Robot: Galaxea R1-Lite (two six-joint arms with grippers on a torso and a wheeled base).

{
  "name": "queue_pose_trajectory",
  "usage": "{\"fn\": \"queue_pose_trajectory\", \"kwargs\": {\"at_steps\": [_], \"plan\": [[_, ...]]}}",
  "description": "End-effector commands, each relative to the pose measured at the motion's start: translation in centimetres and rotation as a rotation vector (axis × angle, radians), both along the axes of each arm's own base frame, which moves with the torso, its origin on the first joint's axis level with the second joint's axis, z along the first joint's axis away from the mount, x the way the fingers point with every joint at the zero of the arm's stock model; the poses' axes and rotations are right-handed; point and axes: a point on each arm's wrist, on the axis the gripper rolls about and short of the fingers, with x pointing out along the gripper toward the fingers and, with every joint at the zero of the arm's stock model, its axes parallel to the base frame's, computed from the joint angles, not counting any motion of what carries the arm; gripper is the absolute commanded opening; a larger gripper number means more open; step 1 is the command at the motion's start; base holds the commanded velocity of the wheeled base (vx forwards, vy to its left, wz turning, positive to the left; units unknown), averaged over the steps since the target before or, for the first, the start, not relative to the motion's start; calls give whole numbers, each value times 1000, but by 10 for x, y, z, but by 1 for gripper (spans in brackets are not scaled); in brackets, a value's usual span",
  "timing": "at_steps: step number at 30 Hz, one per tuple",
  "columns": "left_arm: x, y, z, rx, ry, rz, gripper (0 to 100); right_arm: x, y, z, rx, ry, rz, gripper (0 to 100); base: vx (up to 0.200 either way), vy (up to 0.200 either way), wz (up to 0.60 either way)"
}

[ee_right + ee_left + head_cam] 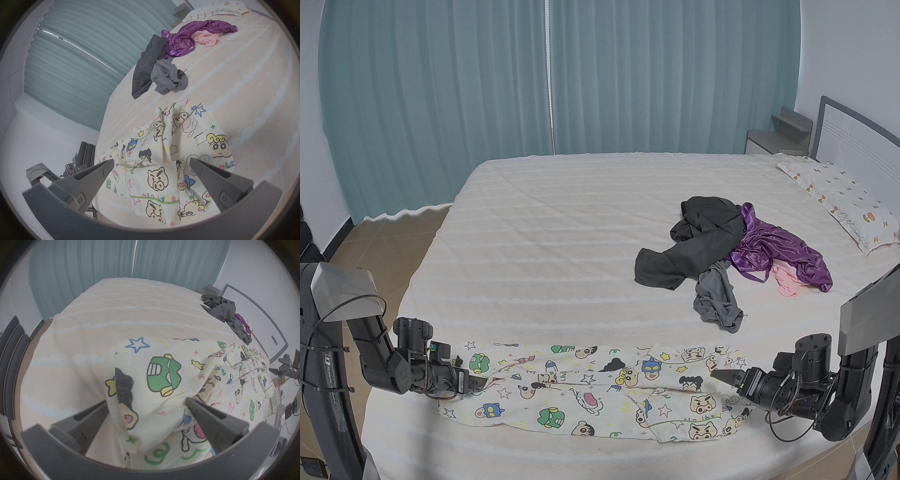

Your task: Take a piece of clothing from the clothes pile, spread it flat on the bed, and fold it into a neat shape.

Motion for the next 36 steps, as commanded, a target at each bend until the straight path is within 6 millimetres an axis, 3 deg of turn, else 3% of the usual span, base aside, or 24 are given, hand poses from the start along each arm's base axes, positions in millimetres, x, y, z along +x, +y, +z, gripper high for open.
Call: {"fn": "queue_pose_trajectory", "kwargs": {"at_steps": [1,17,30,36], "plan": [[1,0,0,-5,-2,3,0,1,0,2,6,-18,0,100,0,0,0],[2,18,20,-32,-51,95,0,0,0,2,5,-15,-1,100,0,0,0],[5,51,43,-27,-90,185,0,-1,0,2,4,-12,-1,100,0,0,0],[13,83,68,-2,-103,246,0,-1,0,2,3,-11,-1,100,0,0,0]]}}
